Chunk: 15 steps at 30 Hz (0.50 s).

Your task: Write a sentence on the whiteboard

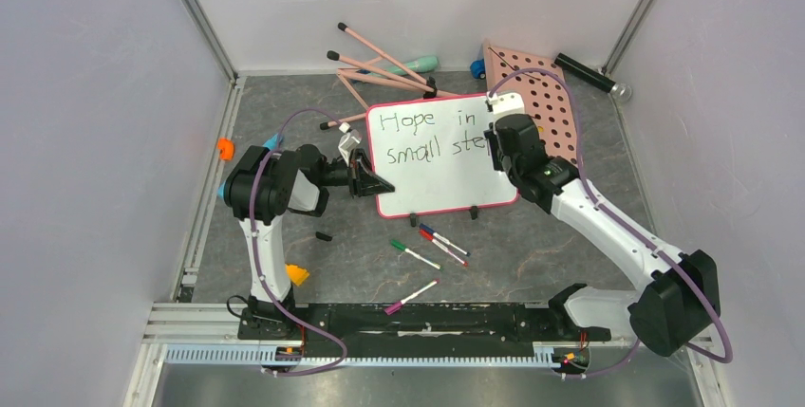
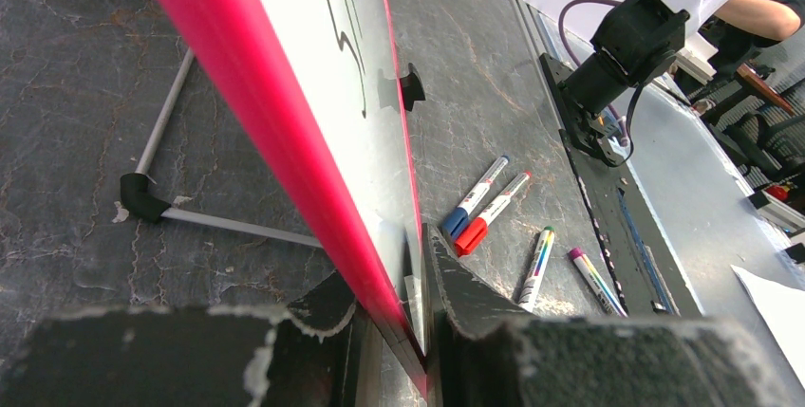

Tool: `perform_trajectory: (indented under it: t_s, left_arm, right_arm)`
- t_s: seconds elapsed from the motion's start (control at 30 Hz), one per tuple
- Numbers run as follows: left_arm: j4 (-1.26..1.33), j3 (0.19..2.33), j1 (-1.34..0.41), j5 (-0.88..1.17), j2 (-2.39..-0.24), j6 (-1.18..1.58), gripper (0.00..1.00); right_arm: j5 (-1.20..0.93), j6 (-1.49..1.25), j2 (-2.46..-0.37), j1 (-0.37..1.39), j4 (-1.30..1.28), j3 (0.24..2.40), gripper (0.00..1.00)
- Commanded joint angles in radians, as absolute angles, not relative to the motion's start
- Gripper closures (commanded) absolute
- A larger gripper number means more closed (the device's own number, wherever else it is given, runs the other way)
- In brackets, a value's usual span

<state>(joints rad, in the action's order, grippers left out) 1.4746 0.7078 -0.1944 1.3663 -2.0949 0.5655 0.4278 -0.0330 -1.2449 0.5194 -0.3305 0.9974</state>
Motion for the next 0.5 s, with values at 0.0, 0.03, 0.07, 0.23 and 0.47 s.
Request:
perform_trajectory:
  t_s: [0.0, 0.03, 0.07, 0.23, 0.47]
  left_arm:
    - [1.557, 0.715, -0.204, 1.425, -2.108, 0.482, 0.84]
    - [1.557, 0.716, -0.204, 1.424, -2.109, 0.482, 0.84]
    - [1.558, 0.715, -0.204, 1.424, -2.108, 0.482, 0.84]
    - [1.557, 0.715, -0.204, 1.424, -2.108, 0.483, 0.84]
    - [1.557, 0.715, -0.205, 1.424, -2.109, 0.483, 0.84]
  right_arm:
    - [0.425, -0.028, -1.222, 0.517, -0.314, 0.971, 1.0]
    - [0.419, -0.028, -1.22, 0.515, -0.319, 0.967, 1.0]
    - [0.415, -0.028, -1.214, 0.516, -0.32, 0.962, 1.0]
    - [0.386, -0.026, -1.204, 0.516, -0.32, 0.949, 1.0]
    - [0.317, -0.032, -1.211, 0.515, -0.297, 0.971, 1.0]
